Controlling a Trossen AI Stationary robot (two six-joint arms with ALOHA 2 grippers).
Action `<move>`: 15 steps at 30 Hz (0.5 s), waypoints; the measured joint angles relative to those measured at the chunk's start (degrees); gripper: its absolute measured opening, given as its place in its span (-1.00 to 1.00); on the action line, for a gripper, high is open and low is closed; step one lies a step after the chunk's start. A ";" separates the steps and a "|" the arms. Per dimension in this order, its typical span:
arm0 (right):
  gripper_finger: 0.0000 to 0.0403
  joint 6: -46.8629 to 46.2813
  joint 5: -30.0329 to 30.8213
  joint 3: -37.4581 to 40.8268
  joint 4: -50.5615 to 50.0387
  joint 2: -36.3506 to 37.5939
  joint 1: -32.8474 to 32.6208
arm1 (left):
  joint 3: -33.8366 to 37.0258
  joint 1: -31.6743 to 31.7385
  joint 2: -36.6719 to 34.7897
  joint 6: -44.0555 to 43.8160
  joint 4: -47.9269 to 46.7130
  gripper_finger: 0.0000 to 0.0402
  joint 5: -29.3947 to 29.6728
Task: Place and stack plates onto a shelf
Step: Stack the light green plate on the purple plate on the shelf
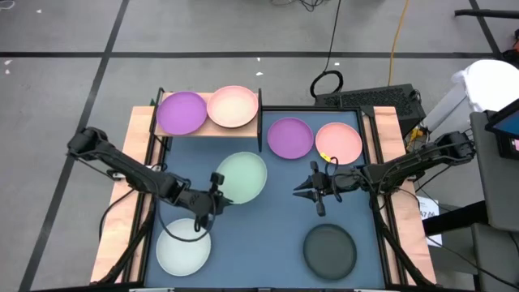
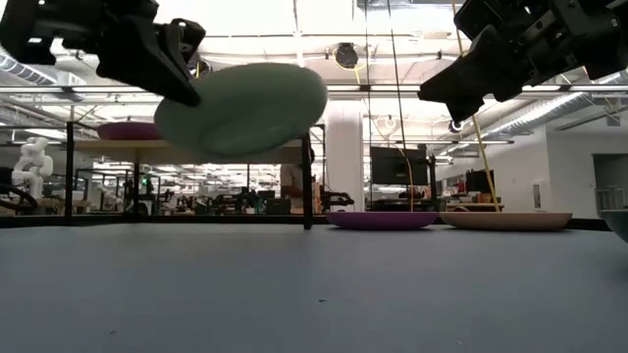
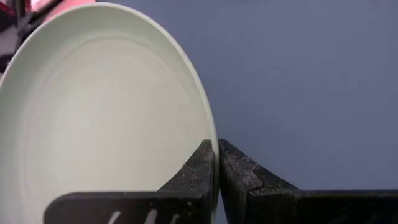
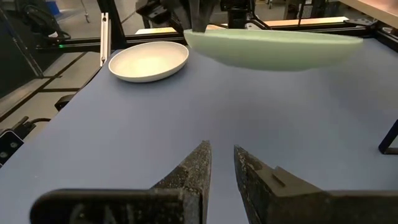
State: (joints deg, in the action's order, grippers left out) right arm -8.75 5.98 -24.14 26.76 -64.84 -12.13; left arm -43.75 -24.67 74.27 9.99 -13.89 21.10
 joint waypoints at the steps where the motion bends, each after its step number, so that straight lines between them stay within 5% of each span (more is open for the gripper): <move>1: -0.72 0.00 0.01 0.00 0.00 0.00 0.02 | 0.00 0.27 -0.60 0.32 -0.07 -0.93 0.00; 15: -0.72 0.46 0.04 0.00 0.00 0.00 0.03 | -5.23 4.87 -8.12 6.51 -2.28 -0.93 0.60</move>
State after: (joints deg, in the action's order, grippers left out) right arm -8.29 6.02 -24.14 26.76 -64.84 -12.10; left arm -48.98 -19.81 66.15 16.50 -16.17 21.71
